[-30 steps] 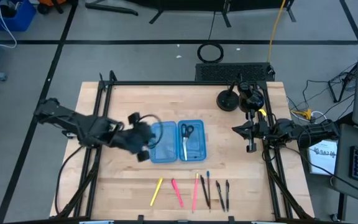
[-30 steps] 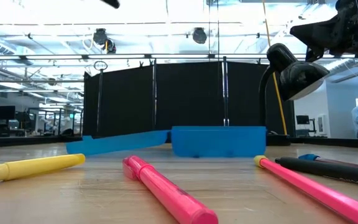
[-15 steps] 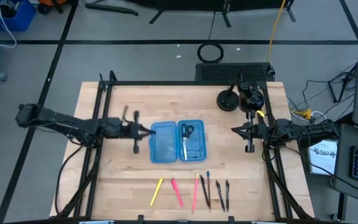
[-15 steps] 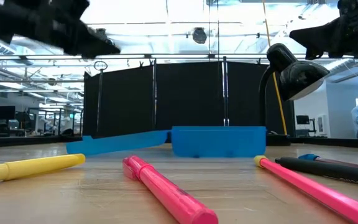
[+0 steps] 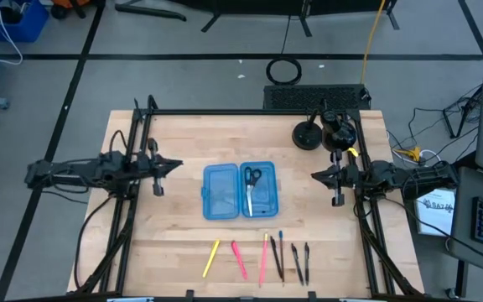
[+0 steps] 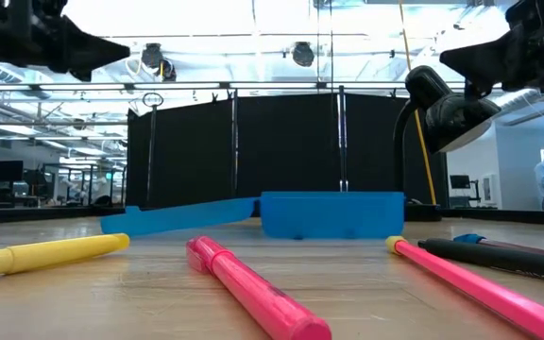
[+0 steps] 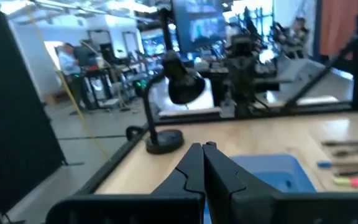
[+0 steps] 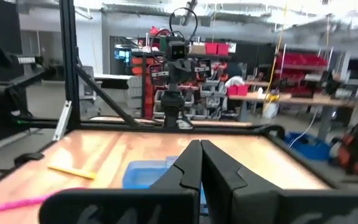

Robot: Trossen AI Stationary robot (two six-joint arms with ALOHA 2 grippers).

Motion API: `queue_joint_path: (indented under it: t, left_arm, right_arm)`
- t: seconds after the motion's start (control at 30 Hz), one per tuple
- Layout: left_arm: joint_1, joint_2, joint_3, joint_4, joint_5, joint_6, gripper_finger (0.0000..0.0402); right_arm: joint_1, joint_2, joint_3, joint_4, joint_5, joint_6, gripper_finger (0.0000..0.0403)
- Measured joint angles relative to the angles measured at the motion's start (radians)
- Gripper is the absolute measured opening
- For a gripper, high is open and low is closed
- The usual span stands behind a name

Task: Pick & place school supplies into a supply box
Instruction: Put the right transparent pen into the blue supply box

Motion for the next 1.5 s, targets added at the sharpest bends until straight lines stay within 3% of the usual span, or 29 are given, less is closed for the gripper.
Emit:
queue_joint_path:
  t: [0.23,0.47,0.57,0.67,0.77,0.87,1.03,1.13,1.3,1.43,1.5]
  left_arm:
    - [-0.037,-0.026,-0.064,0.007,0.023,0.124,0.0001]
    - [0.013,-0.025,-0.154,0.023,0.180,0.191,0.0002]
    - [0.038,-0.026,-0.170,0.031,0.201,0.188,0.0003]
    - [0.056,-0.025,-0.178,0.030,0.189,0.202,0.0003]
    - [0.064,-0.026,-0.178,0.048,0.129,0.215,0.0004]
    - [0.069,-0.026,-0.178,0.066,0.070,0.212,0.0004]
    - [0.069,-0.026,-0.178,0.064,0.024,0.211,0.0005]
    - [0.069,-0.026,-0.178,0.066,0.024,0.201,0.0005]
    - [0.069,-0.025,-0.178,0.095,0.025,0.163,0.0005]
    - [0.069,-0.026,-0.178,0.113,0.024,0.139,0.0005]
    - [0.069,-0.026,-0.178,0.120,0.024,0.103,0.0005]
  right_arm:
    - [0.000,0.000,0.000,-0.044,0.001,0.082,0.0000]
    - [0.000,0.000,0.000,-0.130,0.073,0.180,0.0000]
    - [0.000,0.000,0.000,-0.134,0.103,0.128,0.0000]
    - [0.000,0.001,0.000,-0.120,0.144,-0.010,0.0000]
    - [-0.001,0.009,0.035,-0.034,0.269,-0.037,0.0000]
    - [0.009,0.081,0.116,-0.100,0.291,-0.057,0.0000]
    - [0.068,0.372,0.388,-0.085,0.323,-0.083,0.0000]
    - [0.130,0.620,0.619,-0.193,0.439,-0.089,0.0000]
    - [0.227,1.035,1.111,-0.685,0.651,0.085,0.0000]
    - [0.287,1.307,1.481,-1.106,0.637,0.373,0.0000]
    - [0.315,1.415,1.638,-1.269,0.569,0.502,0.0000]
